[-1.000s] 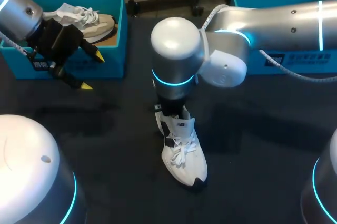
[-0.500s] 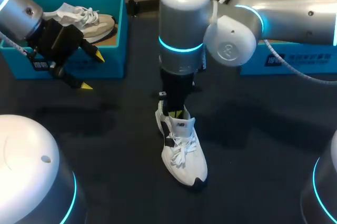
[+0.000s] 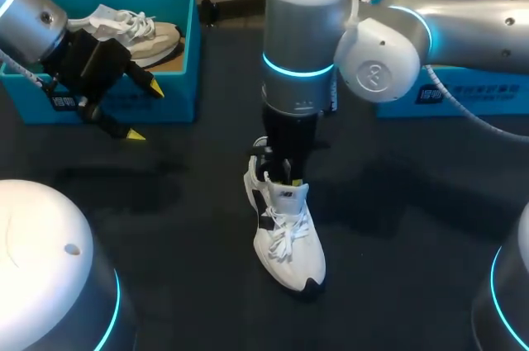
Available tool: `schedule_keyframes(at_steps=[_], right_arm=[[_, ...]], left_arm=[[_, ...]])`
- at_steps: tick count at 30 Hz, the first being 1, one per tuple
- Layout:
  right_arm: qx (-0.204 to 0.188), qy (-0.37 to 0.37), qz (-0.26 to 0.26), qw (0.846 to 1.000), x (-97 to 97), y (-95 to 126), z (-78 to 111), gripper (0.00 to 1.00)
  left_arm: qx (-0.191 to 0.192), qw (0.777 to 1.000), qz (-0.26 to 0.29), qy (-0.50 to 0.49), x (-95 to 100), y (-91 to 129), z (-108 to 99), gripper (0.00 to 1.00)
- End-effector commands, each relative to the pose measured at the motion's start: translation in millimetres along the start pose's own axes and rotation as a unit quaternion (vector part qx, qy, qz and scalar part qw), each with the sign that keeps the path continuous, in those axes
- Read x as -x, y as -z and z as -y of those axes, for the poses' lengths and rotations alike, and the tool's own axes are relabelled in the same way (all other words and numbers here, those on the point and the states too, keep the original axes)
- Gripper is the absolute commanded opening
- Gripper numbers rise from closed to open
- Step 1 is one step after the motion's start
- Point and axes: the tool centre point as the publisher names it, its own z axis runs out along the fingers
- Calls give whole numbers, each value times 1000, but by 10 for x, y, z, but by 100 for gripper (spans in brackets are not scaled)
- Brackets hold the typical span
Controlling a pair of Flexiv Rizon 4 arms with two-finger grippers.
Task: Take the shoe out of the shoebox, open the shoe tongue, remove and reinsert the insole, then place the shoe into the shoebox
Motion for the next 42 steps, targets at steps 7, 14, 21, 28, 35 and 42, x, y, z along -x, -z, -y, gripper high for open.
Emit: schedule_keyframes(at_steps=[7,14,21,28,35,42], right_arm=[[-1,22,-26,999,-61,-101,-68,100],[-23,35,-37,998,-86,-230,-75,100],[-24,39,-28,999,-85,-181,-82,100],[-18,33,-13,999,-97,-28,-8,100],[16,12,19,1000,-58,236,99,100],[56,-9,49,997,-41,522,227,100]], left_arm=[[1,1000,0,0,-8,2,2,100],[1,1000,0,0,-8,2,2,100],[1,1000,0,0,-8,2,2,100],[1,1000,0,0,-8,2,2,100],[1,1000,0,0,-8,2,2,100],[1,1000,0,0,-8,2,2,100]])
